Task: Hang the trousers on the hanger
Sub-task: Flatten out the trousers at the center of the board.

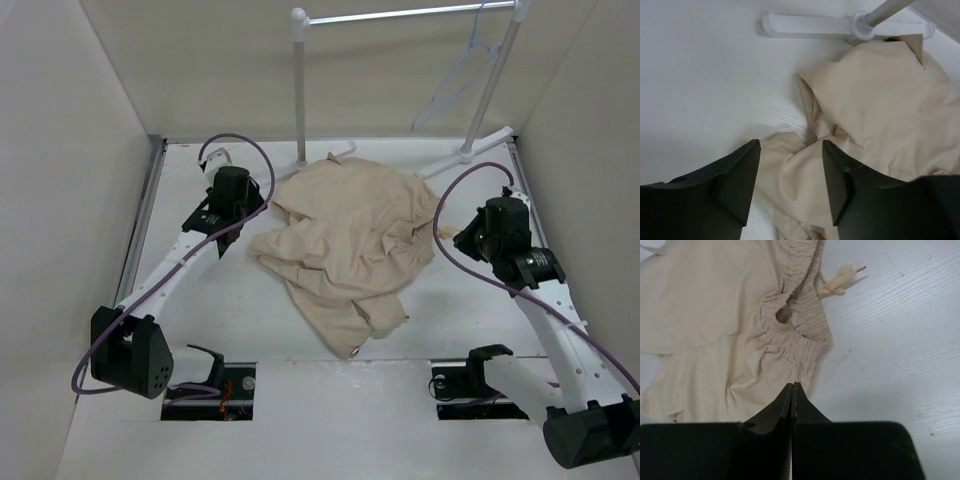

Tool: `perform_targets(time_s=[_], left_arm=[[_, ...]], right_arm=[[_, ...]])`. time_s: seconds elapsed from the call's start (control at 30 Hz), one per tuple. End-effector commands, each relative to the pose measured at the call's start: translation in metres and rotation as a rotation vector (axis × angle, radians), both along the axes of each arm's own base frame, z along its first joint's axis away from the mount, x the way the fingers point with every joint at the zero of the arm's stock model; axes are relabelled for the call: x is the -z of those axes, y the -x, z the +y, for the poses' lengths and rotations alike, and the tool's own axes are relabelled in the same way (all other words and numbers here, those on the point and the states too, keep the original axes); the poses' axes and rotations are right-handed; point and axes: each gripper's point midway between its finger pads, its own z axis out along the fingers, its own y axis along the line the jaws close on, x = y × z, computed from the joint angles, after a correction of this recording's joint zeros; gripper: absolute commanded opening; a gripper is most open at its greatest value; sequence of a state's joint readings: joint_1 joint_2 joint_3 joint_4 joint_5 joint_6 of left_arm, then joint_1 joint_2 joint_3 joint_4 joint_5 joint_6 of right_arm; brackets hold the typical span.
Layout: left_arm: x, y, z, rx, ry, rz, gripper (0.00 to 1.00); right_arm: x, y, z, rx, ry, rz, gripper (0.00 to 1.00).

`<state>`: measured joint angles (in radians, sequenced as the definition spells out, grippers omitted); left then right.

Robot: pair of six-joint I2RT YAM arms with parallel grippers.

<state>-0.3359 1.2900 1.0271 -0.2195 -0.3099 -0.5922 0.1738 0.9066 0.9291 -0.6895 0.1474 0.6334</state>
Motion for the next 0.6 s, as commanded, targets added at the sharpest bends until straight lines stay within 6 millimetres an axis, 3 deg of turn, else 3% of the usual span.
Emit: perform_targets(time_s=[0.0,0.1,0.17,0.23,0.37,0.5,0.57], left_arm=[[-0.003,-0.014,-0.009,0.071,0.073,-0.026,0.33],[0.029,0.010,0.000,0.052,0.085,0.109,0.28],[0.051,0.031,0.011,0.026,0.073,0.185,0.43],[0.075,0.049,0.020,-0.016,0.098,0.248,0.64],[0.105,0.062,0.017,-0.061,0.225,0.333,0.81],[0.119,0.053,0.008,-0.094,0.312,0.331,0.91],[0.127,0.046,0.007,-0.123,0.345,0.326,0.91]], right_arm=[[0.006,-0.002,0.001,0.012,-0.022,0.007,0.07],[0.022,0.001,0.008,0.005,-0.019,0.047,0.36],[0.038,0.002,0.013,0.000,-0.023,0.080,0.56],[0.055,-0.001,0.018,-0.004,-0.035,0.117,0.68],[0.076,-0.021,0.032,-0.028,-0.067,0.145,0.72],[0.089,-0.044,0.039,-0.036,-0.076,0.161,0.71],[0.098,-0.052,0.044,-0.045,-0.087,0.179,0.69]])
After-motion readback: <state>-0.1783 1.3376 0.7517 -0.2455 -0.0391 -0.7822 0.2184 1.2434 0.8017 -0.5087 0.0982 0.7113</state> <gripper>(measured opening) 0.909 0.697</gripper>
